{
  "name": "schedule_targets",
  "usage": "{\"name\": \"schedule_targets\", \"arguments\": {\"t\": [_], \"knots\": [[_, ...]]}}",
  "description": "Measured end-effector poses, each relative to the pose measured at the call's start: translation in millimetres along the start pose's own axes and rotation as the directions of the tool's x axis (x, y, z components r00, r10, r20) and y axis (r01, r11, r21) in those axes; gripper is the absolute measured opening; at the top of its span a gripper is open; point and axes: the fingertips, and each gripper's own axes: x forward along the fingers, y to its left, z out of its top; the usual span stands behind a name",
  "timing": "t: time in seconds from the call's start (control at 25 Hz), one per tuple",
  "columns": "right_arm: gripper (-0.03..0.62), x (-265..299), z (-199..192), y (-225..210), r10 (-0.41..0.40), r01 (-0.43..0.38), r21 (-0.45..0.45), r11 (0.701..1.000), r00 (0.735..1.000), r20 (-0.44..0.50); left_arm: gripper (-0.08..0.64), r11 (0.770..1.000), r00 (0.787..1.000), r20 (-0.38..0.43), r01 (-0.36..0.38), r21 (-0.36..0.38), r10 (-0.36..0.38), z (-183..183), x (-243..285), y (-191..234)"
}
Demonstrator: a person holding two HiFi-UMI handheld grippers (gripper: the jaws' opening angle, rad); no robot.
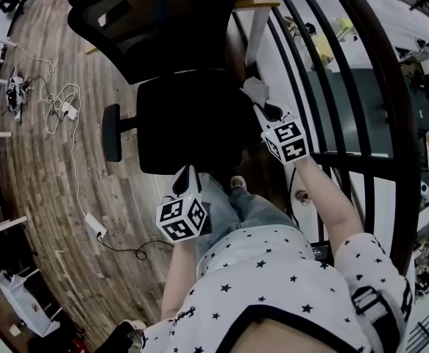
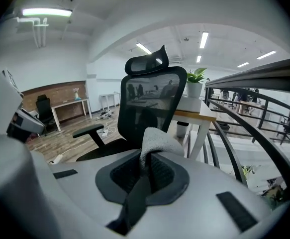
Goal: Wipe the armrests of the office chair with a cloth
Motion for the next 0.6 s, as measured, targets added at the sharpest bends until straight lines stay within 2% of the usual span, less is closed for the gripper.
{"name": "schedule_targets", "arguments": {"t": [0.32, 0.6], "knots": [[0.029, 46.2, -15.3, -29.5, -0.063, 0.059, -0.059, 0.997, 0.996, -0.063, 0.006, 0.999, 0.996, -0.084, 0.044, 0.018, -0.042, -9.9, 27.2, 7.7], [0.029, 83.2, -27.2, -51.0, -0.077, 0.067, -0.086, 0.994, 0.99, -0.119, 0.006, 0.996, 0.989, -0.129, 0.073, 0.049, -0.066, 4.1, 59.8, 13.1]]}}
